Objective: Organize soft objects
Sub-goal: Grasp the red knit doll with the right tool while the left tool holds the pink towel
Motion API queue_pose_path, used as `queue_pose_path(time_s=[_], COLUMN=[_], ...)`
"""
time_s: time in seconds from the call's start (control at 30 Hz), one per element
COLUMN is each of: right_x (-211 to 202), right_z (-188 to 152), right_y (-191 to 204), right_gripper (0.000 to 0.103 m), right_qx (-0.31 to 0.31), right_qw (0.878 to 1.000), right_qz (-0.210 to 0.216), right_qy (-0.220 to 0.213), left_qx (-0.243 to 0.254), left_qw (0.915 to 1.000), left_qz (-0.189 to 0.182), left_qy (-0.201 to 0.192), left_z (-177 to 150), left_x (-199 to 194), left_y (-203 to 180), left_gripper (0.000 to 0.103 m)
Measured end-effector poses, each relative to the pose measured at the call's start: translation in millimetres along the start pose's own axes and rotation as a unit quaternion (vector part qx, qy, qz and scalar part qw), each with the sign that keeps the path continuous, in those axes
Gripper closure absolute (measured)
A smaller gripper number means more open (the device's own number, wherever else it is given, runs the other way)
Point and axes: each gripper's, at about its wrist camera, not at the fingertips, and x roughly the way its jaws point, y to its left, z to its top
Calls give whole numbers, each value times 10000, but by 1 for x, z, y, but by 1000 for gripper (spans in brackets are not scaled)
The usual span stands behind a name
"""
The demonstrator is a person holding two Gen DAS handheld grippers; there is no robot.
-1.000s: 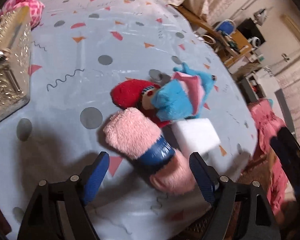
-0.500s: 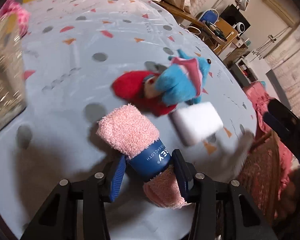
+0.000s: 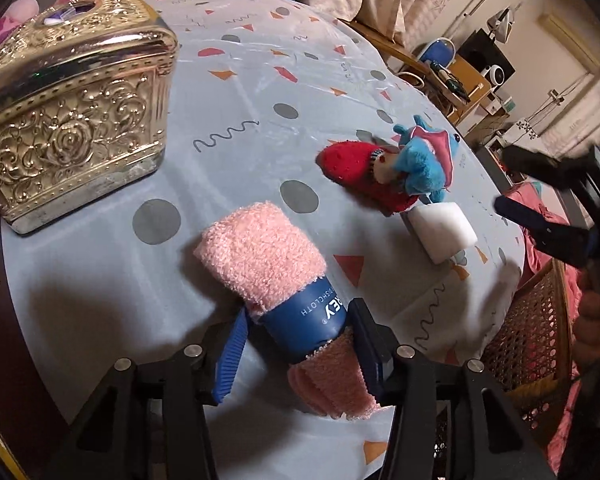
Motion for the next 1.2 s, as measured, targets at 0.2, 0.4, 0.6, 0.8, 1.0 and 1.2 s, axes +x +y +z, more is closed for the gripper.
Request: queue_pose_path(time_s=[0.2,0.4,0.6,0.8,1.0,1.2], right_x=[48,64,66,69,84,95], right_z=[31,60,64,56,52,72], right_y=[-2,1,4,11,3,-1], right_gripper=[33,32,32,32,32,31], right_qx=[380,567,336,121,390,528], right_qw=[9981,9961,9965,9975,9962,9966], right_qz=[-211,674,761,664,502,574], right_qy=[429,109,-47,187,593,282], left_qx=[-29,-62,-110,-111,-107,-84], left_qw=[10000,9999,9998,9997,9996,9996], left_qz=[6,-7,-2,27,37,13], left_qy=[-64,-133,-178,-230,-257,-276], left_z=[1,-1,-2,-6,-7,-7], left_x=[4,3,4,2,1,1], left_y=[-1,0,1,0,0,1], left_gripper=[49,48,47,47,47,47])
